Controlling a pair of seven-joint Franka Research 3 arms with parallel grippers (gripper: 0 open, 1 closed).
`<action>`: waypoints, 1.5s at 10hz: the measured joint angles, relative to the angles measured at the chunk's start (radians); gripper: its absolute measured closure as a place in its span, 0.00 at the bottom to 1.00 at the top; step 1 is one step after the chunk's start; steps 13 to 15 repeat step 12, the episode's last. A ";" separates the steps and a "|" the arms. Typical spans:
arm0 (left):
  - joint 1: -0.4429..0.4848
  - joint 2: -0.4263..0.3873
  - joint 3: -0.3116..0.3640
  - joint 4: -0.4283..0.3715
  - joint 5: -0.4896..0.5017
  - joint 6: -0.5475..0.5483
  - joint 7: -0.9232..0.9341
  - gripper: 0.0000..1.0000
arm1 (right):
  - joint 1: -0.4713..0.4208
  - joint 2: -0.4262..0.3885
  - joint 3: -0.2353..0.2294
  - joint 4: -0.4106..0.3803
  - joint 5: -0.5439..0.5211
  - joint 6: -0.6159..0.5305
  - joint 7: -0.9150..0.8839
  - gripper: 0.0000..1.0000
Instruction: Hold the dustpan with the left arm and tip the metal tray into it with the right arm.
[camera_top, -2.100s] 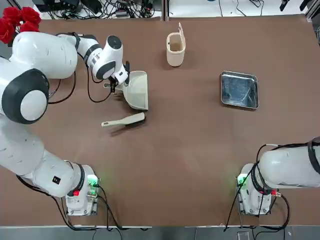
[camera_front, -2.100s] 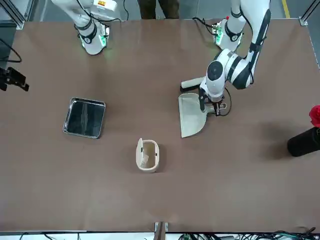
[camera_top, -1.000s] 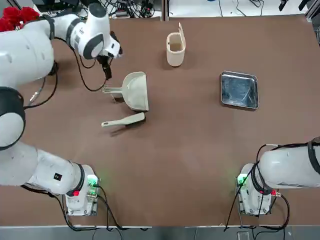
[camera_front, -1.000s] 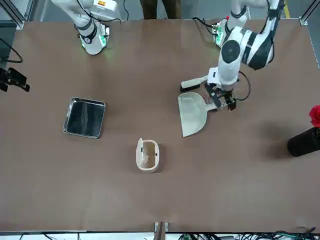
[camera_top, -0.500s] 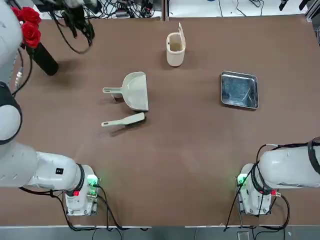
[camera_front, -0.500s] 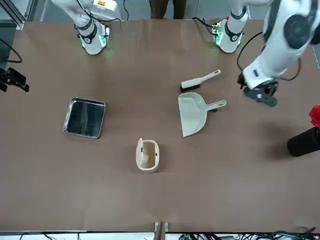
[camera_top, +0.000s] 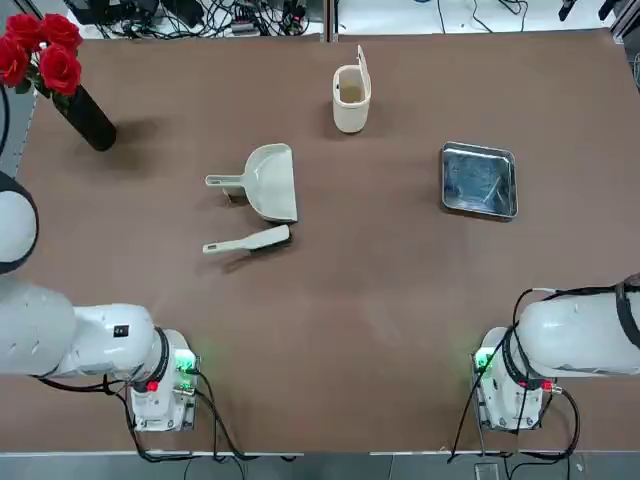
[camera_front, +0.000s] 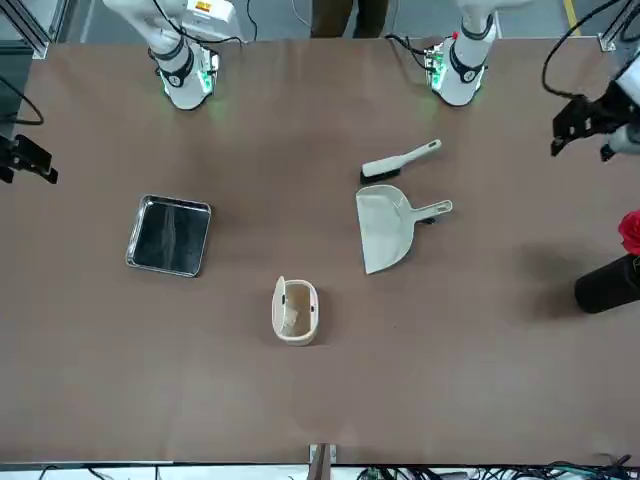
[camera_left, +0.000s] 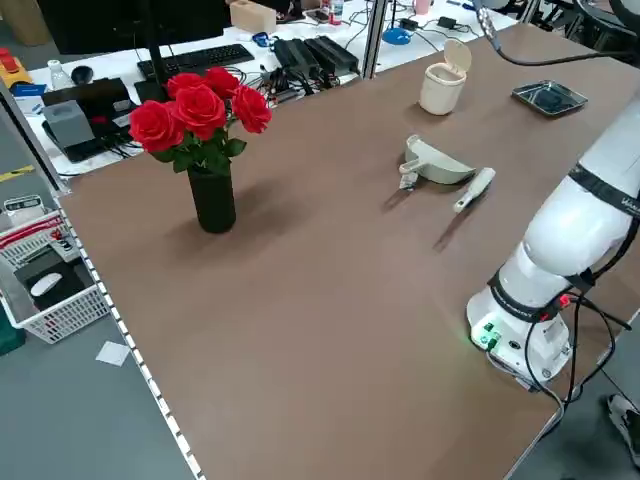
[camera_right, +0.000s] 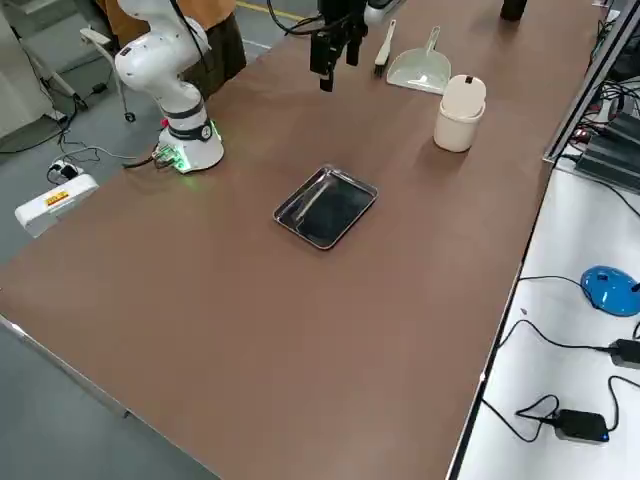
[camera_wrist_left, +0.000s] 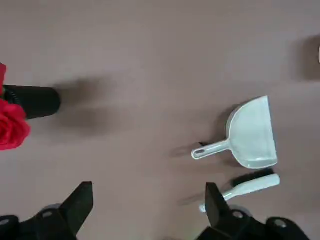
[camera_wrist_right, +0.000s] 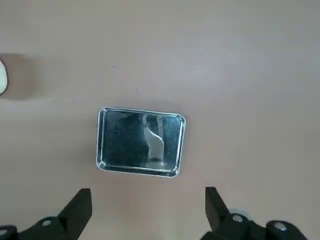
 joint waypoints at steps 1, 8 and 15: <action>-0.003 0.011 -0.003 0.037 -0.001 0.000 -0.008 0.01 | 0.000 0.000 0.000 0.000 0.000 0.001 0.000 0.00; -0.004 0.110 -0.006 0.127 -0.043 -0.003 -0.020 0.02 | 0.002 -0.001 0.010 0.000 0.000 0.001 0.000 0.00; -0.005 0.079 -0.006 0.063 -0.043 0.034 -0.067 0.04 | 0.002 -0.001 0.013 0.000 0.000 0.001 0.000 0.00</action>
